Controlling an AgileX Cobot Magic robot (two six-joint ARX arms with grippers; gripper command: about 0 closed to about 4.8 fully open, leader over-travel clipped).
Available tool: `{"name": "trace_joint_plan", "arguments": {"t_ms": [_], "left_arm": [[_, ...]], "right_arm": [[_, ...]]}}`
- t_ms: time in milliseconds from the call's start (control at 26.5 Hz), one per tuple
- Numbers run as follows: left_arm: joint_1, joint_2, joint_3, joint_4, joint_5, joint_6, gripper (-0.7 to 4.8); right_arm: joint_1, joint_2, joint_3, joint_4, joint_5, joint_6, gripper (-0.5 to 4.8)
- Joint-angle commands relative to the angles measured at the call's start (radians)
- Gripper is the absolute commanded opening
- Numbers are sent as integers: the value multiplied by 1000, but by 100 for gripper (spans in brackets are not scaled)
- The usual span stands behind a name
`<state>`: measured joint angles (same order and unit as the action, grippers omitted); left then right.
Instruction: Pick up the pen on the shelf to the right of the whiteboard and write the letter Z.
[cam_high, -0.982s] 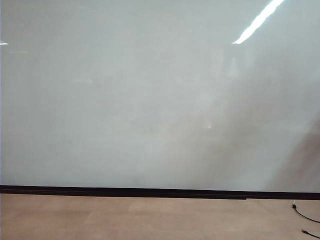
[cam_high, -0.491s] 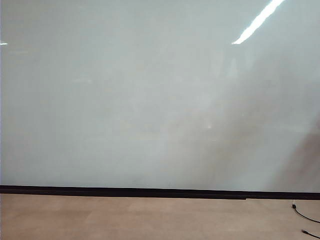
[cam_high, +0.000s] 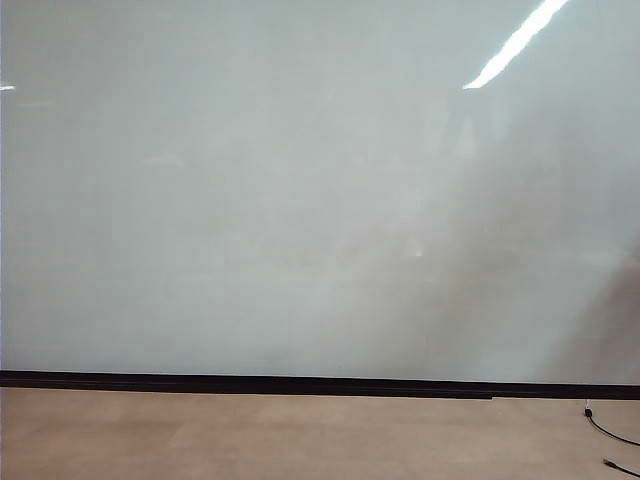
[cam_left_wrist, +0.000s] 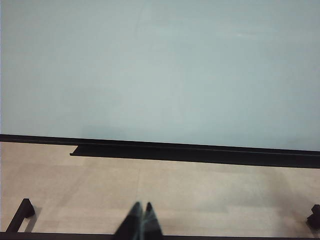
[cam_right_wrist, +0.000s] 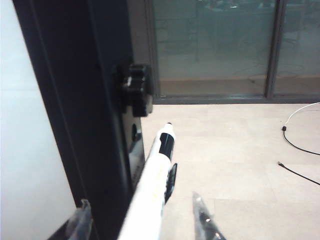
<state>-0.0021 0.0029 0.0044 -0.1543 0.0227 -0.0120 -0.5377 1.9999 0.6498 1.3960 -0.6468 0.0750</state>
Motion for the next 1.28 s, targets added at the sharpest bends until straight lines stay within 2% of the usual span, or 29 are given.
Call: {"name": "trace_joint_plan", "arguments": {"t_ms": [38,642,718,756,793,1020,1285], "left_arm": [[0,0,2,5,0,4,-5],[0,0,2,5,0,4,-5],[0,0,2,5,0,4,-5],[0,0,2,5,0,4,-5],[0,0,2,5,0,4,-4],[0,0,2,5,0,4,-5],[0,0,2,5,0,4,-4]], "right_arm": [[0,-3,3,19,2,4,264],[2,-3,9,21,-2,-2,259],[2,-3,9,21,-3,-2,197],[2,-3,9,21,-11,-4,28],[2,-3,9,21,-13,-5,-12],[2,-3,9,21,-29,-7,-5],[1,-19,9,23,9,-8,-5]]}}
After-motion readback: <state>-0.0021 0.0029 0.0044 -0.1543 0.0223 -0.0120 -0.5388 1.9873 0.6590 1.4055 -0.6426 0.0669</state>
